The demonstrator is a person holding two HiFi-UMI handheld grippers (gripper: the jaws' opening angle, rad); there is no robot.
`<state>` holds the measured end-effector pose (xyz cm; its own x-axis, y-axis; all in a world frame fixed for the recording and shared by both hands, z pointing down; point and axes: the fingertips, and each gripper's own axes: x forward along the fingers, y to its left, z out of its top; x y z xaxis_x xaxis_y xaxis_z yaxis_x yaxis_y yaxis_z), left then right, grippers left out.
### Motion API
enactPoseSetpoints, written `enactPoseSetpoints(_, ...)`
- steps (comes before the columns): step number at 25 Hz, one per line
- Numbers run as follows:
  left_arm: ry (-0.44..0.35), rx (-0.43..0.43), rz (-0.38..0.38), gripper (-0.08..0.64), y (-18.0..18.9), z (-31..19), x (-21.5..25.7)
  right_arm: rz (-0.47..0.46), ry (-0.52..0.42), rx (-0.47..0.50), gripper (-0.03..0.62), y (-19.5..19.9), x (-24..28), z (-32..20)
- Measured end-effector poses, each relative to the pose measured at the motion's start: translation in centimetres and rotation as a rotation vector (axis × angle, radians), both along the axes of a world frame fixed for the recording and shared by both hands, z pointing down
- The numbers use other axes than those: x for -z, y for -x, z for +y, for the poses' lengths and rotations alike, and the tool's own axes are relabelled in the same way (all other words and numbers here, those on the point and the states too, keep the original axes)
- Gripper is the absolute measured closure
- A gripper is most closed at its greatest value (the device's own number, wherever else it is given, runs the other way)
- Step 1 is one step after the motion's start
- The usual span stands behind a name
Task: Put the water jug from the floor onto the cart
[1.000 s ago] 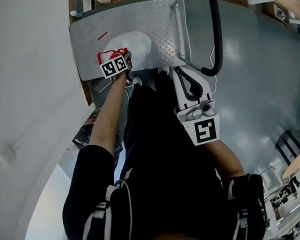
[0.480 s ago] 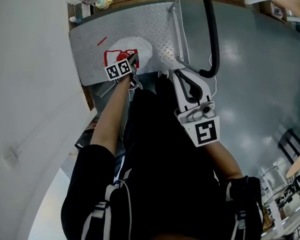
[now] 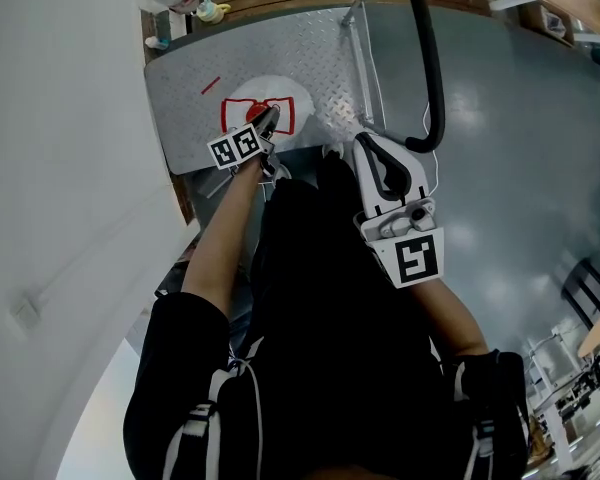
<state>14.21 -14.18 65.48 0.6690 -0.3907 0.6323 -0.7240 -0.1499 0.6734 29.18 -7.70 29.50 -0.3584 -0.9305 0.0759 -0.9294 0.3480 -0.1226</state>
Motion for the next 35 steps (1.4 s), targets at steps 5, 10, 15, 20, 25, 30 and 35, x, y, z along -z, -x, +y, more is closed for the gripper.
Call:
enactPoseSetpoints(5,-0.126,-0.024,0.059,0.5,0.9,0.6,4.9,0.004,-0.019,0.0,0.572,2.1,0.9,0.4)
enactPoseSetpoints(10,-0.213,-0.051,0.069,0.5,2.6,1.8,8.3,-0.012,-0.033,0.02,0.574,5.0,2.0,1.0)
enactPoseSetpoints(15,-0.323,-0.097,0.042,0.5,4.6,3.4,11.7,-0.007,-0.052,0.034,0.574,7.9,3.1,1.9)
enactPoseSetpoints(20,-0.463,-0.104,0.052,0.5,5.7,5.0,17.5,0.001,-0.065,0.039,0.572,9.9,4.3,2.8)
enactPoseSetpoints(25,-0.609,-0.129,0.099,0.5,6.0,7.1,23.3,0.008,-0.093,0.049,0.572,11.8,5.2,3.3)
enactPoseSetpoints(30,-0.787,-0.091,0.099,0.5,7.4,8.3,29.6,0.011,-0.1,0.067,0.572,13.9,5.6,3.8)
enactPoseSetpoints(35,-0.928,-0.043,0.057,0.502,10.0,9.6,33.3,0.024,-0.092,0.1,0.572,16.8,5.1,4.7)
